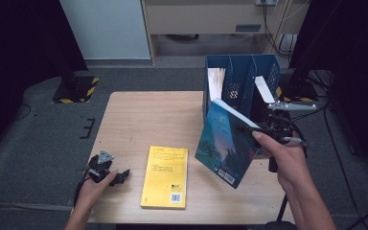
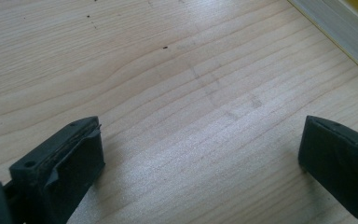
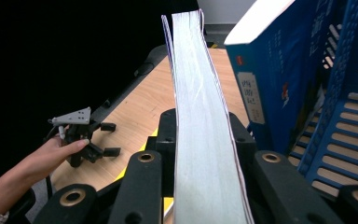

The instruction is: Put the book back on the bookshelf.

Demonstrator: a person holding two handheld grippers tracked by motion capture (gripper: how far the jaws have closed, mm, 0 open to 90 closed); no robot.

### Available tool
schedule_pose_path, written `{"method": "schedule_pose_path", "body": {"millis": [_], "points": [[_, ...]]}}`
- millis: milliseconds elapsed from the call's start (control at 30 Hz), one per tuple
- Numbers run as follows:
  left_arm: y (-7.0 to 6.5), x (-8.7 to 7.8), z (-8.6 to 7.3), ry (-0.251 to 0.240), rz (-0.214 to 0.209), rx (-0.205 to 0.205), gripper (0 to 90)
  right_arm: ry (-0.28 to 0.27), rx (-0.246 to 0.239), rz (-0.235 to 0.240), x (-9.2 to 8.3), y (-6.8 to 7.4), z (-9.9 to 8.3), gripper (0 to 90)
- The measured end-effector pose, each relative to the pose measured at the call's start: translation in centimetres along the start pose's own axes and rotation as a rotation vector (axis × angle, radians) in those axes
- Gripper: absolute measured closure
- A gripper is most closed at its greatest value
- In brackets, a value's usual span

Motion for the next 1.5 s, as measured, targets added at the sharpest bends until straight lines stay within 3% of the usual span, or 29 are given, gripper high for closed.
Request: {"method": "schedule_pose_path", "body": {"millis": [300,1033,1500], "points": [[0.0,0.0,0.0,0.000,0.000,0.000,0.0,-0.004,0.029,-0.014,-1.3,-0.8,1.1,72.7],[0.0,0.0,0.0,0.000,-0.001,0.001,0.0,-0.059,0.068,-0.108,-4.8,-3.6,3.6,72.6],[0.0,0.0,0.0,0.000,-0.002,0.002,0.0,-0.071,0.119,-0.166,-4.8,-6.1,4.5,72.6]]}}
Point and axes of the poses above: each handheld gripper's, and its own axes: x roughly forward along the jaws, z roughly out of its top, y roughly to its left, the point moved 1 cm from there along x, roughly forward along the jaws, and after that the axes turned 5 degrees about -x, right-handed, at the moved point
